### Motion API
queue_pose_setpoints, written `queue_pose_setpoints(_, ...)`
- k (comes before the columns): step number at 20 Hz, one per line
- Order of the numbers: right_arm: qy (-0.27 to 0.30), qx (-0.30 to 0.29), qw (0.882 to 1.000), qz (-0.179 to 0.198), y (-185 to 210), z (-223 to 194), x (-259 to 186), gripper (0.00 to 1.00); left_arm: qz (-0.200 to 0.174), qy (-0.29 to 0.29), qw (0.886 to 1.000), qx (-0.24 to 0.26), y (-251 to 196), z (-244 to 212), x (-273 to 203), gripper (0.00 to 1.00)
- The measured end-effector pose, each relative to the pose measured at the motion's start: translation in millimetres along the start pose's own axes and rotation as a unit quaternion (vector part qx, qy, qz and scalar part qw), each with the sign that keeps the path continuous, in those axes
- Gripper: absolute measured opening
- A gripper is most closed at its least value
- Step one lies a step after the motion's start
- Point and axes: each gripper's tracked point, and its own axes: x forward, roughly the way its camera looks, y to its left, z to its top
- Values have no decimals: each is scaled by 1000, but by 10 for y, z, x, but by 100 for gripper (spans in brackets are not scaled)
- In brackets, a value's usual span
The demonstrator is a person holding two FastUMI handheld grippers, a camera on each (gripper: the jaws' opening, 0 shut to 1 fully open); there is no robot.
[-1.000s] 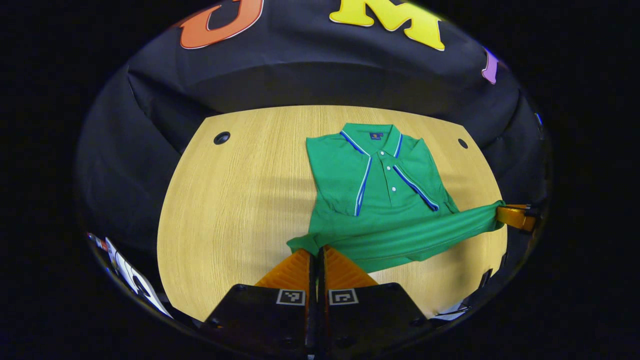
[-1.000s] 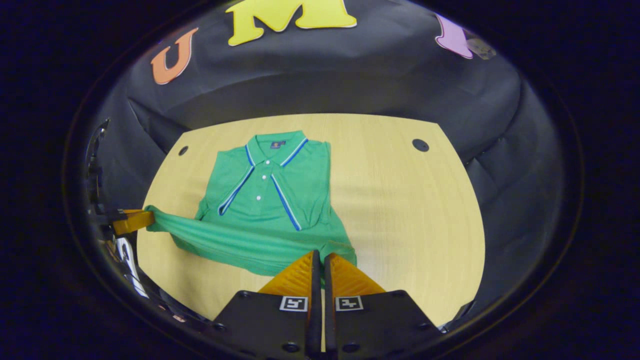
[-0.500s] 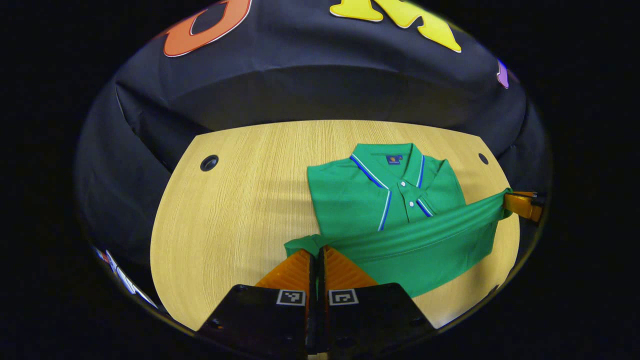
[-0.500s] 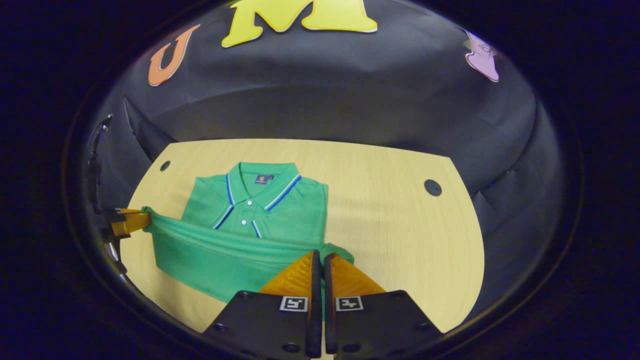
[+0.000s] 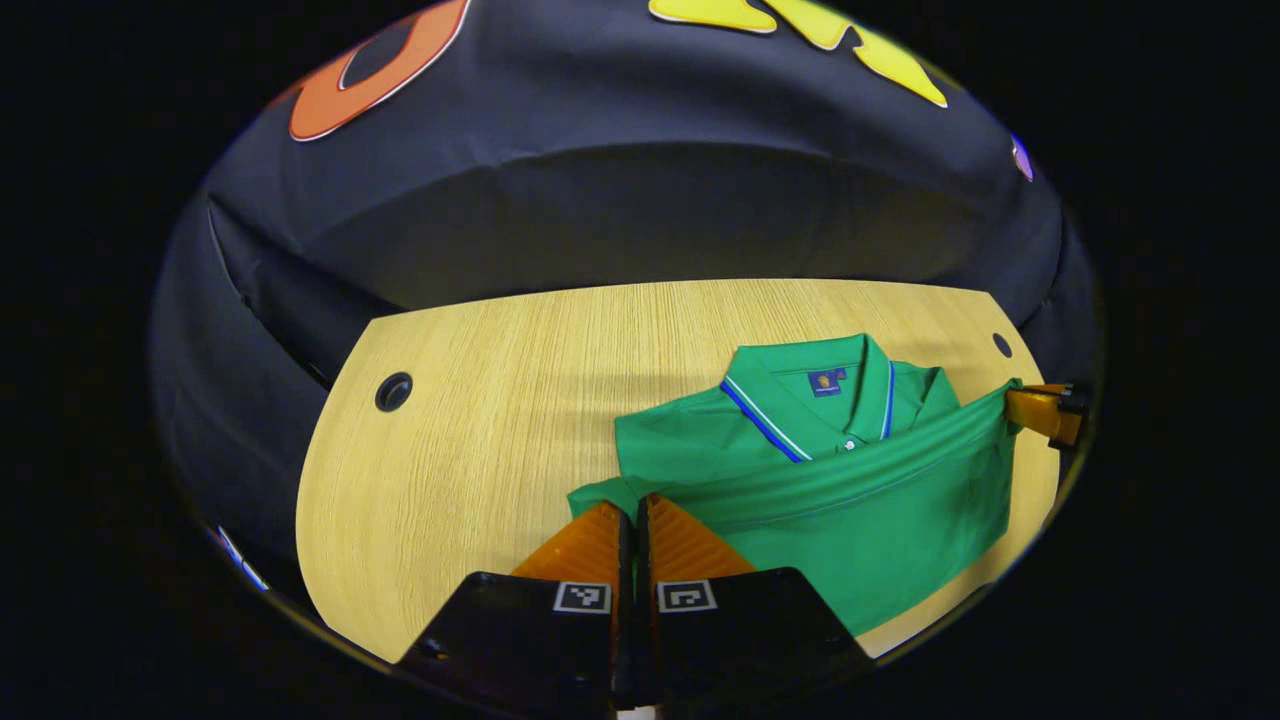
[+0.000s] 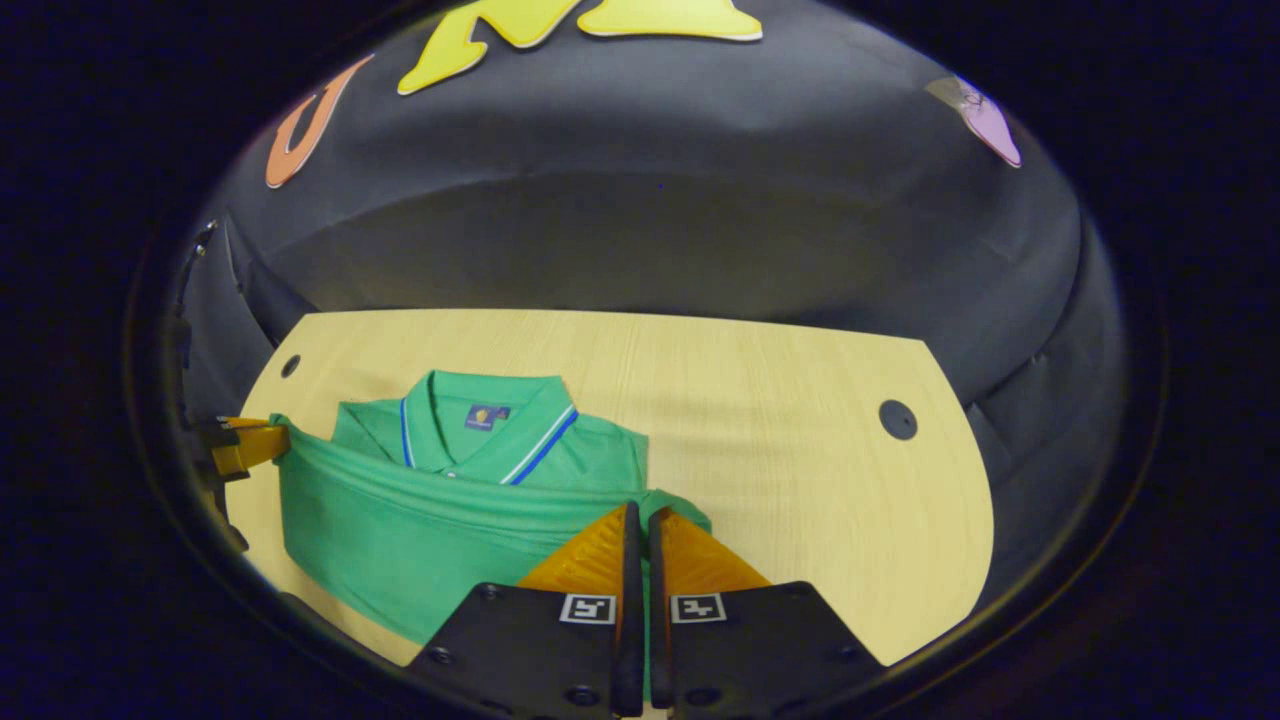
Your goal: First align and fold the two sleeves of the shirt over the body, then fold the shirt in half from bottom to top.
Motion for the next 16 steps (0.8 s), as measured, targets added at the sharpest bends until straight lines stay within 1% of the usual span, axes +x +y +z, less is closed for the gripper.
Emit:
queue_pose_setpoints(3,-20,-8,1000,-9,-29,103,201,5,0,-27,1000,-13,-26,138,189,3)
queue_pose_setpoints(5,-29,5,1000,-4,5,140,334,5,6,-42,999,-16,7,173,283,3)
queue_pose_setpoints(6,-30,8,1000,-4,-7,131,407,3,7,-43,999,-16,1,175,340,3)
queue_pose_setpoints(9,-17,6,1000,-4,-11,35,595,5,7,-34,999,-19,-42,106,531,3)
queue_pose_setpoints(12,-15,21,1000,1,2,5,701,5,7,-27,999,-27,-67,56,613,3)
queue_pose_setpoints(16,-14,18,1000,3,-4,5,707,8,12,-25,999,-30,-65,28,639,11)
